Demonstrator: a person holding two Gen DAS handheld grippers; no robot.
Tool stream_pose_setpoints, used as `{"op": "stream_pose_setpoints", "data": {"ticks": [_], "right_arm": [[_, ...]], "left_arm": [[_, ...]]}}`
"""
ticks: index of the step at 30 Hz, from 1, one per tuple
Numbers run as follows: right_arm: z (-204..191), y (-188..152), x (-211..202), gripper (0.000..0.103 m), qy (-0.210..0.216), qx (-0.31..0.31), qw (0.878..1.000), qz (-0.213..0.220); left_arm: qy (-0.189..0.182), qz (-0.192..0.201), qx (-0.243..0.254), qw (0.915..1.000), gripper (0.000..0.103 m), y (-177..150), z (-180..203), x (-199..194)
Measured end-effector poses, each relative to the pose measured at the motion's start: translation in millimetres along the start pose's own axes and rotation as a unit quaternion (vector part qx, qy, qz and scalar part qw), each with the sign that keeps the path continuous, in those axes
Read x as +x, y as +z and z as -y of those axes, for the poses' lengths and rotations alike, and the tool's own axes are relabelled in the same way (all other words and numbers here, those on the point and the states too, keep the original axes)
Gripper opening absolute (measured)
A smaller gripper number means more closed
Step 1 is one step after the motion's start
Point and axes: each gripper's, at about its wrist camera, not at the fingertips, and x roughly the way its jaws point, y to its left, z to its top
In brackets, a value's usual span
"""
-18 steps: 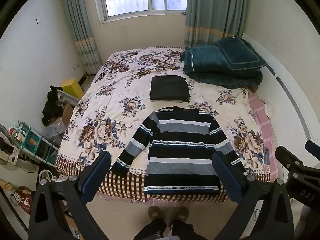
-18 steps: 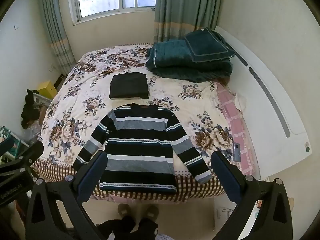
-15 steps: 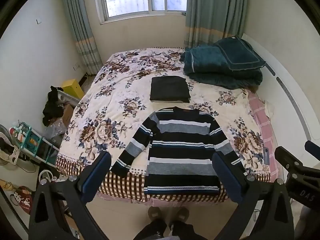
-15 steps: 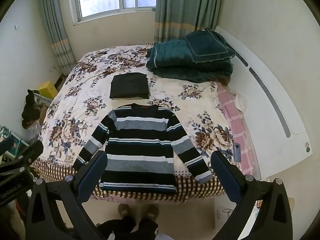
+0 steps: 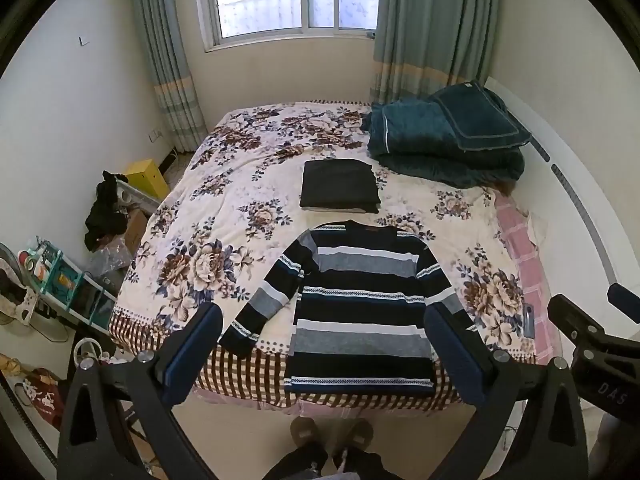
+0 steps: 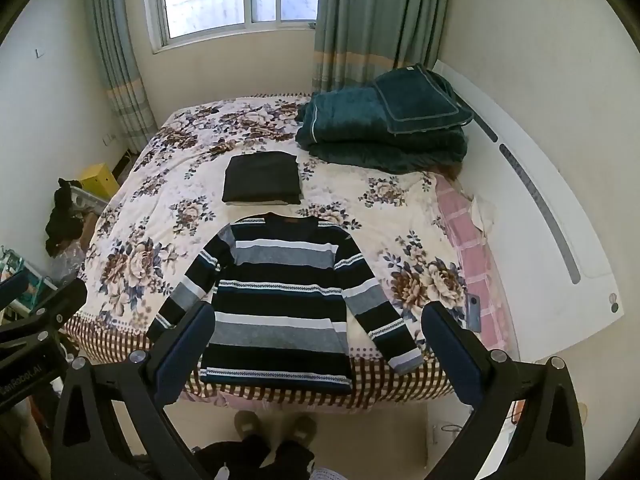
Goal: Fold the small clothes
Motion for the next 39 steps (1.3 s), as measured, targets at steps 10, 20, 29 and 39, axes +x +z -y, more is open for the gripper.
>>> {"op": "stream_pose_setpoints", "data": {"ticks": [10, 20, 29, 39], "right_arm": [[7.7, 19.3, -13.5, 0.103, 0.005, -0.002, 1.000, 0.006], [8.2, 23.3, -18.6, 0.103, 0.005, -0.003, 1.000, 0.010], [8.8, 30.1, -23.3, 0.103, 0.006, -0.002, 1.000, 0.013], [8.5, 29.1, -26.8, 0.103, 0.006, -0.003, 1.000, 0.017]], "left_arm": [[-0.005, 0.006, -0.006, 1.0000, 0.103, 8.9, 9.6, -7.6], [-0.006, 0.011, -0.008, 0.9999, 0.103, 14.4, 8.4, -11.2], [-0.008, 0.013, -0.008, 0.9999, 0.103, 18.0, 7.9, -13.2], [-0.010, 0.015, -0.010, 0.9998, 0.103, 24.2, 10.9, -13.3]]}}
